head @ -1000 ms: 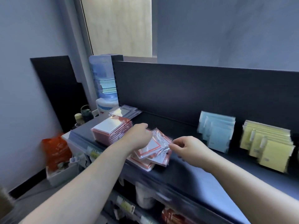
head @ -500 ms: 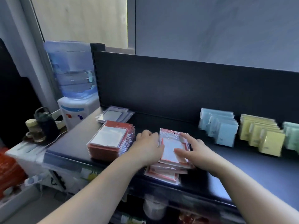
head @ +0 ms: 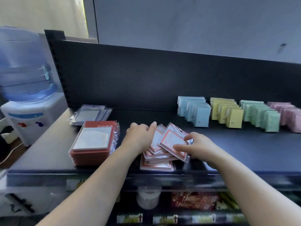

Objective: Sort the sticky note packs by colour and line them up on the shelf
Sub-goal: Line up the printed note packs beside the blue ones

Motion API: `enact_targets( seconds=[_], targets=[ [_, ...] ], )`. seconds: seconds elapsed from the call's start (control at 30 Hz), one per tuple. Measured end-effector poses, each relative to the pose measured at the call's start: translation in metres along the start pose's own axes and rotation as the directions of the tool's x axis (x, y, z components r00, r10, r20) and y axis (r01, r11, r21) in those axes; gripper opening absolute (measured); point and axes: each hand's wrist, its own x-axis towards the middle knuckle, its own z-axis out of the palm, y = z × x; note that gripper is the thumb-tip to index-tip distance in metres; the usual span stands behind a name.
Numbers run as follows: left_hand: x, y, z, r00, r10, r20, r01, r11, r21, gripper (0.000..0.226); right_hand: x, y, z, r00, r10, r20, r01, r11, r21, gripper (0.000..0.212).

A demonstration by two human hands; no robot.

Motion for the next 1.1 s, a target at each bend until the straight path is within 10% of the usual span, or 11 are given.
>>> enact_targets(
  seconds=[0.17, 0.5, 0.63, 0.77, 0.83, 1.1],
  targets=[
    [-0.001, -0.011, -0.002, 0.998, -0.012, -0.056, -0.01, 0.928, -0.373, 0.044, -0.012, -0.01, 0.008, 0.998, -0.048, -0.052, 0.041, 0.992, -0.123, 0.047],
    [-0.01, -0.012, -0.003, 0.998, -0.041, 0.039, 0.053, 0.909, -0.414, 0.067, -0.028, -0.017, 0.005, 0.998, -0.057, -0.023, 0.059, 0.99, 0.126, 0.057],
    [-0.012, -0.002, -0.004, 0.972, -0.076, 0.222, 0.208, 0.715, -0.667, 0.081, -0.026, -0.013, 0.012, 0.996, -0.055, 0.064, 0.044, 0.987, 0.156, 0.08],
    [-0.015, 0.004, -0.011, 0.957, -0.088, 0.275, 0.286, 0.438, -0.852, 0.01, -0.023, -0.014, 0.012, 0.991, -0.081, 0.106, 0.05, 0.962, 0.268, 0.083],
    [-0.014, 0.003, -0.011, 0.95, -0.102, 0.296, 0.313, 0.348, -0.883, 0.016, -0.019, -0.011, 0.011, 0.99, -0.097, 0.107, 0.058, 0.945, 0.321, 0.089],
    [-0.015, 0.001, -0.008, 0.928, -0.046, 0.369, 0.364, 0.306, -0.88, 0.013, -0.009, 0.003, 0.007, 0.977, -0.151, 0.149, 0.018, 0.76, 0.65, 0.086]
  ],
)
